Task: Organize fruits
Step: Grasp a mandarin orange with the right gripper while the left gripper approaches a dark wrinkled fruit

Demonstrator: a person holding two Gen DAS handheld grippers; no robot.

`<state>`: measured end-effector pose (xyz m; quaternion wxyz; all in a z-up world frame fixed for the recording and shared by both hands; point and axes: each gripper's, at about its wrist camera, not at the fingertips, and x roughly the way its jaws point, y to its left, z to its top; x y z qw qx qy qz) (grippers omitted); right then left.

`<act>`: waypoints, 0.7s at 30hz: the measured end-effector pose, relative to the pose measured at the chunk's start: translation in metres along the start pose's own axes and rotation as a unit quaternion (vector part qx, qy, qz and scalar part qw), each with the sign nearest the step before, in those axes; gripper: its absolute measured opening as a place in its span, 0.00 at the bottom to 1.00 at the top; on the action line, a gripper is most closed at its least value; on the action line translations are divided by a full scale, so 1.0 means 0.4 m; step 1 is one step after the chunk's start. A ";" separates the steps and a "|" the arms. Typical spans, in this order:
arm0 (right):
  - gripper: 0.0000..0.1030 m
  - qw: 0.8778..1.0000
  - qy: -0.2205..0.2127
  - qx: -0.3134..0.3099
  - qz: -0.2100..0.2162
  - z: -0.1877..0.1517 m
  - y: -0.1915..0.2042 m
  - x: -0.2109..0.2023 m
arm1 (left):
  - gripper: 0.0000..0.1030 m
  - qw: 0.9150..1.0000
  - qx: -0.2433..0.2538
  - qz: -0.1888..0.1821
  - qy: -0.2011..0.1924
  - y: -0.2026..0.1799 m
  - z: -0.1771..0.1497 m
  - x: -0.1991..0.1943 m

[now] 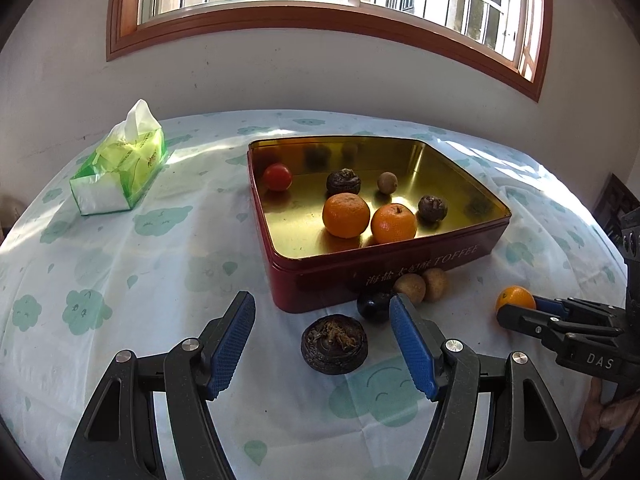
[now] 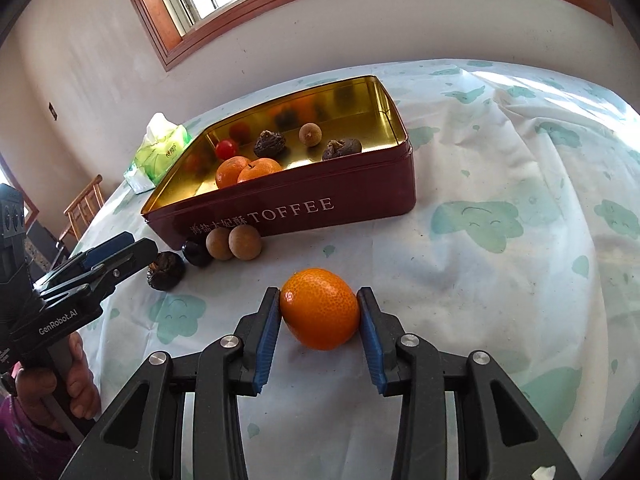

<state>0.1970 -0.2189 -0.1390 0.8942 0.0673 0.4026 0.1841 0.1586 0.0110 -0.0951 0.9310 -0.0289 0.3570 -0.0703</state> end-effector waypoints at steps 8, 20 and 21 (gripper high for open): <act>0.36 1.000 -0.001 0.008 0.008 -0.002 -0.006 -0.001 | 0.66 0.999 -0.022 0.016 0.037 0.014 0.002 0.048; 0.36 1.000 -0.001 0.005 0.004 -0.003 -0.001 0.000 | 0.32 0.999 -0.011 0.002 0.042 -0.004 0.003 0.056; 0.36 1.000 -0.001 0.004 0.002 -0.003 0.000 0.001 | 0.28 0.999 -0.003 0.011 0.038 -0.012 0.003 0.052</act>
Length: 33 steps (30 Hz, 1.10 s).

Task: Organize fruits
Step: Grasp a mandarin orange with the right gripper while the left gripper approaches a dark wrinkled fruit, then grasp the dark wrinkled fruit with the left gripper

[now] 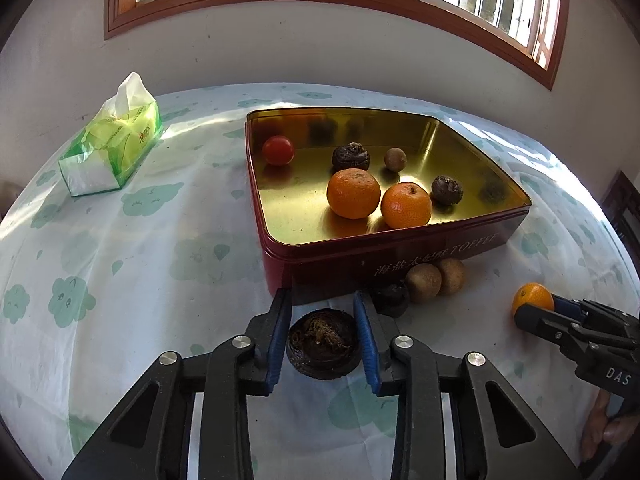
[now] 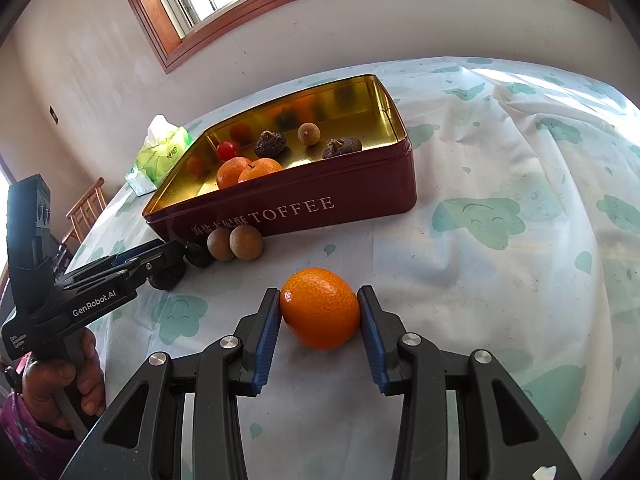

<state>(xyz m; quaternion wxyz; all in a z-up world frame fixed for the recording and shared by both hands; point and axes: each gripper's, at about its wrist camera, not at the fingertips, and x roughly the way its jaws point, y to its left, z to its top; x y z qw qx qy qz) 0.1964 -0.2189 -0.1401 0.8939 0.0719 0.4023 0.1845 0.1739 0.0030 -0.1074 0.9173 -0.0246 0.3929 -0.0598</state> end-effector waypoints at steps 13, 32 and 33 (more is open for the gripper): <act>0.36 1.000 0.000 -0.009 -0.012 -0.001 0.008 0.002 | 0.05 0.996 -0.068 -0.023 -0.057 0.056 -0.055 -0.108; 0.37 1.000 -0.001 -0.008 -0.009 -0.002 0.009 0.000 | 0.53 0.999 -0.004 -0.043 -0.022 0.041 -0.035 -0.087; 0.37 1.000 -0.001 -0.007 -0.009 -0.002 0.009 -0.001 | 0.53 0.999 -0.002 -0.041 -0.019 0.041 -0.032 -0.079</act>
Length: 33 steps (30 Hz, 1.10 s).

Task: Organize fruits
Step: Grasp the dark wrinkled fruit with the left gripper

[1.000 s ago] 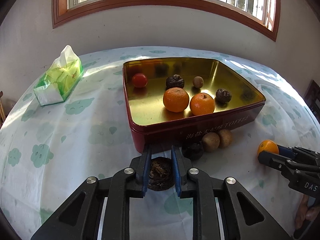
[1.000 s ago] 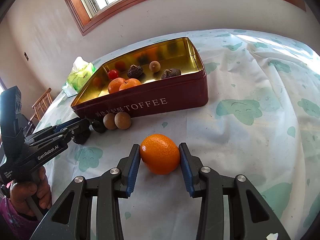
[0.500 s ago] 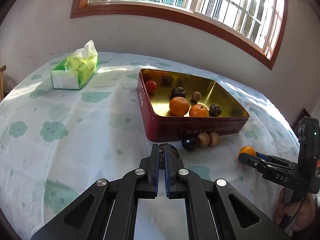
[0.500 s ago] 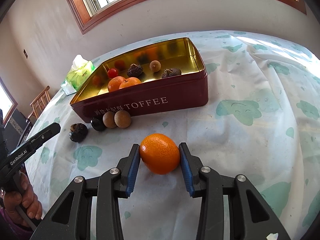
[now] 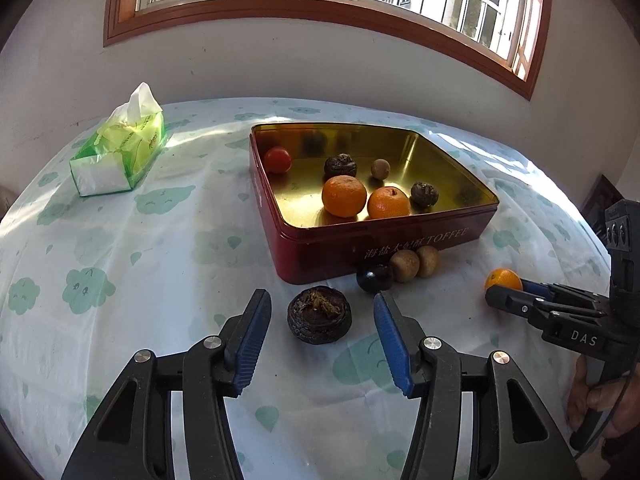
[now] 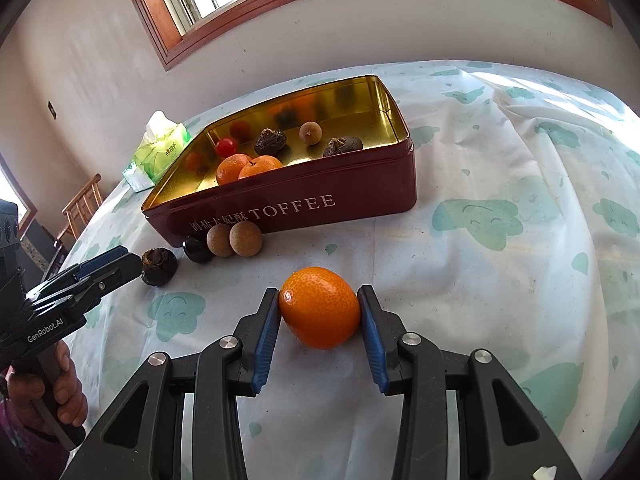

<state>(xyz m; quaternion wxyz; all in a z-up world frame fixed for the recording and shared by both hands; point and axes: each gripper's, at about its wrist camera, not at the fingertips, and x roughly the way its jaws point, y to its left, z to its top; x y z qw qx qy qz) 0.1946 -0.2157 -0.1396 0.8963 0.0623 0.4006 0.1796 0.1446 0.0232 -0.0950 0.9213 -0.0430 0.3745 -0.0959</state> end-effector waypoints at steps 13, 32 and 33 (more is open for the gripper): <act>0.37 0.999 0.004 -0.021 -0.024 -0.001 0.020 0.006 | 0.22 1.000 -0.015 -0.007 -0.025 -0.029 -0.040 -0.024; 0.36 0.999 0.002 -0.025 -0.026 -0.001 0.022 0.006 | 0.39 1.000 -0.008 -0.019 0.001 -0.033 -0.044 -0.015; 0.36 0.999 0.002 -0.024 -0.025 -0.001 0.021 0.006 | 0.47 1.000 -0.006 -0.018 0.003 -0.035 -0.043 -0.013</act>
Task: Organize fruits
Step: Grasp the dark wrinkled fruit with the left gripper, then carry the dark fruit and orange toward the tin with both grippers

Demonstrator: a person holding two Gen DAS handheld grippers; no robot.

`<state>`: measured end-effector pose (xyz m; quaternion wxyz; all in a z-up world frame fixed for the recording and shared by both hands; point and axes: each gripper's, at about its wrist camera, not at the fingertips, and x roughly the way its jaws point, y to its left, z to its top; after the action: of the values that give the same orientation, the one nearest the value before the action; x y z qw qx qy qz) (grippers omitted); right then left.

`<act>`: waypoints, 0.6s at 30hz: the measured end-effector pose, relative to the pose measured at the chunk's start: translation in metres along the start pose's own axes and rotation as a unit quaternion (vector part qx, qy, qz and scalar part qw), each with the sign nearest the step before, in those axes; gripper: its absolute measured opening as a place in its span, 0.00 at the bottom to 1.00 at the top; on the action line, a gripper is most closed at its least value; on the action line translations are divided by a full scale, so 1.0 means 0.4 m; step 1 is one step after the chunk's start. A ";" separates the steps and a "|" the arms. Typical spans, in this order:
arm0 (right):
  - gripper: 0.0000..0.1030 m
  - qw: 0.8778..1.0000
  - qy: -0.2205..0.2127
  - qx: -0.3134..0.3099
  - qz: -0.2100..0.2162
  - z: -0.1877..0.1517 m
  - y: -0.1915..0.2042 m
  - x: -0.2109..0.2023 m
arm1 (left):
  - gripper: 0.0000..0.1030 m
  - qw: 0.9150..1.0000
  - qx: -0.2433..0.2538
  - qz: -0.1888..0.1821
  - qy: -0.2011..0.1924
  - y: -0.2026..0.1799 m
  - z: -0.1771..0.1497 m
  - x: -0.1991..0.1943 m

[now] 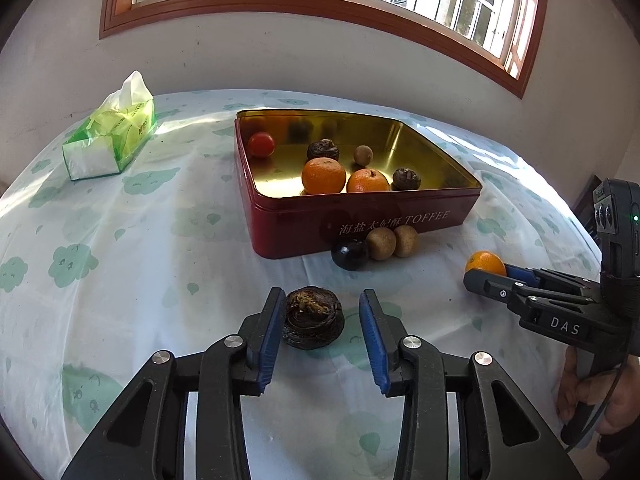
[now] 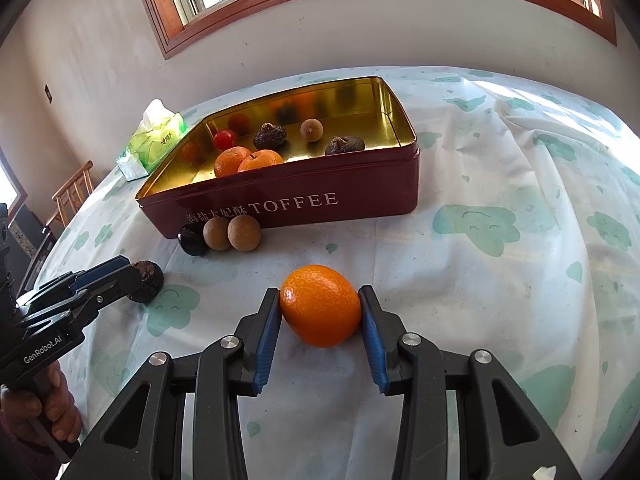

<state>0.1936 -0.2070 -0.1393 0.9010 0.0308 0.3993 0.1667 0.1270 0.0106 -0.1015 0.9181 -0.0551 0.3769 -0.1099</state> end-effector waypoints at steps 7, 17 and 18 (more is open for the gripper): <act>0.37 1.000 -0.001 0.005 0.006 -0.002 -0.005 -0.002 | 0.55 1.000 0.005 0.007 -0.001 0.003 0.008 0.004; 0.37 1.000 -0.001 0.003 0.004 -0.004 -0.002 -0.002 | 0.36 0.999 0.020 0.017 0.036 -0.017 -0.003 0.050; 0.37 1.000 -0.001 0.002 0.003 -0.003 -0.002 -0.002 | 0.36 0.999 0.018 0.019 0.026 -0.018 -0.005 0.040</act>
<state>0.1924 -0.2083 -0.1399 0.9008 0.0343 0.3988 0.1686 0.1356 -0.0003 -0.1125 0.9109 -0.0285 0.3992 -0.1002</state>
